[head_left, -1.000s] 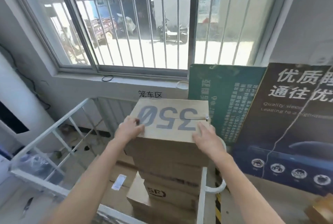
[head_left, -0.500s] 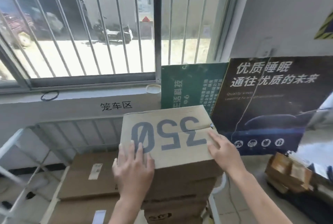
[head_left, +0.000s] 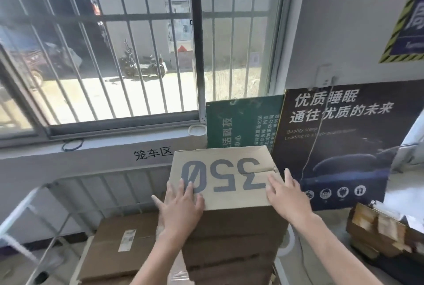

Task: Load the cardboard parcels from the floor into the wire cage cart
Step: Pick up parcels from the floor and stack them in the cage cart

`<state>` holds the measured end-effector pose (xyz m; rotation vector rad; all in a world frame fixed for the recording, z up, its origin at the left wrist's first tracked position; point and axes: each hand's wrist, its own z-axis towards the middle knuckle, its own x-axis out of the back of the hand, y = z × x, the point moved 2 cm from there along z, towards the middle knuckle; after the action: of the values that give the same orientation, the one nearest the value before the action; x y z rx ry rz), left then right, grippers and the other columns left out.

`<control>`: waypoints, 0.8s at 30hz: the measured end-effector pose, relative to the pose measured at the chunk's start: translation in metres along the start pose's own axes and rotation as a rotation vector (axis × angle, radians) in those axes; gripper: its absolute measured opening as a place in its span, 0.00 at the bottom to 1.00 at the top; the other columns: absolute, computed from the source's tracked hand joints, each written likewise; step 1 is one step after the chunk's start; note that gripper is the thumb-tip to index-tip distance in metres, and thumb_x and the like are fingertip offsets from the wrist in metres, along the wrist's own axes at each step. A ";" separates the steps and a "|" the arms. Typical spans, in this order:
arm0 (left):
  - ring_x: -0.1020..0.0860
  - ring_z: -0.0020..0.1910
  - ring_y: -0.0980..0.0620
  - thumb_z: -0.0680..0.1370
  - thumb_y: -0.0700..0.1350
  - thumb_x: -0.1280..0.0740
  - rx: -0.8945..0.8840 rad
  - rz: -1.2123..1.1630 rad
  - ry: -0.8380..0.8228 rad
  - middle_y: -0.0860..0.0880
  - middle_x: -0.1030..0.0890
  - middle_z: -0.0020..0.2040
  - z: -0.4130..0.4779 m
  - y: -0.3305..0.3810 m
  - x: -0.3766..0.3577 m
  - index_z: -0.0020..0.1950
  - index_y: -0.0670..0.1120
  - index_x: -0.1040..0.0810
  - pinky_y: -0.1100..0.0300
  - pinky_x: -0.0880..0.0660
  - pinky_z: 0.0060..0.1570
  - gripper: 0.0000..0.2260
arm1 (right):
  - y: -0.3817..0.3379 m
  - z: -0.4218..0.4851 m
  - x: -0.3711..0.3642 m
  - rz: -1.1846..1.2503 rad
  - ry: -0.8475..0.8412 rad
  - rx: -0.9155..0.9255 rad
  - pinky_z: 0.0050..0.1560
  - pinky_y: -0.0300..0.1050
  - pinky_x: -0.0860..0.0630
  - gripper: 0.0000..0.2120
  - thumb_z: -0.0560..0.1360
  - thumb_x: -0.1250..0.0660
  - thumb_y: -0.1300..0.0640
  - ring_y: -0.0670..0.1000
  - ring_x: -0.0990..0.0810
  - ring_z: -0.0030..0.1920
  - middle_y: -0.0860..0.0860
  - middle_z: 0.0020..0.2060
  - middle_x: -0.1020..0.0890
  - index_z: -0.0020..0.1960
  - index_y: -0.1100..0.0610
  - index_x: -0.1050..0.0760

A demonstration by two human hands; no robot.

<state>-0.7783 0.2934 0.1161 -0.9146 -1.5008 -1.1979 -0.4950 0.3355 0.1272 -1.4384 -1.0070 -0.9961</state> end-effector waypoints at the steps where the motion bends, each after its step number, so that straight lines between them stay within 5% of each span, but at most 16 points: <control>1: 0.56 0.81 0.44 0.82 0.60 0.52 -0.003 -0.019 -0.014 0.54 0.48 0.82 -0.001 0.005 0.009 0.81 0.56 0.45 0.26 0.59 0.70 0.27 | -0.006 -0.003 0.007 -0.060 0.014 0.042 0.72 0.59 0.38 0.26 0.82 0.51 0.44 0.61 0.47 0.79 0.56 0.81 0.53 0.79 0.42 0.45; 13: 0.50 0.80 0.58 0.81 0.60 0.42 -0.359 -0.356 0.361 0.64 0.40 0.77 -0.124 0.094 0.139 0.78 0.60 0.39 0.46 0.52 0.78 0.25 | -0.046 -0.117 0.124 0.235 0.329 0.607 0.75 0.52 0.43 0.29 0.79 0.45 0.39 0.51 0.51 0.80 0.48 0.81 0.47 0.79 0.41 0.45; 20: 0.38 0.68 0.75 0.78 0.62 0.40 -0.421 -0.458 0.519 0.79 0.34 0.62 -0.181 0.105 0.149 0.70 0.61 0.28 0.65 0.39 0.68 0.22 | -0.028 -0.140 0.147 0.358 0.333 0.721 0.71 0.50 0.41 0.27 0.78 0.44 0.38 0.46 0.49 0.79 0.44 0.79 0.42 0.77 0.40 0.40; 24: 0.29 0.63 0.65 0.77 0.61 0.36 -0.297 -0.539 0.446 0.72 0.29 0.61 -0.150 0.075 0.137 0.70 0.61 0.27 0.60 0.31 0.63 0.21 | -0.029 -0.102 0.115 0.352 0.270 0.614 0.71 0.56 0.38 0.27 0.79 0.40 0.42 0.53 0.44 0.78 0.49 0.78 0.39 0.77 0.43 0.39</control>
<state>-0.7066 0.1632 0.2739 -0.3786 -1.2500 -1.9118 -0.4942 0.2436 0.2542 -0.8962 -0.7368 -0.5343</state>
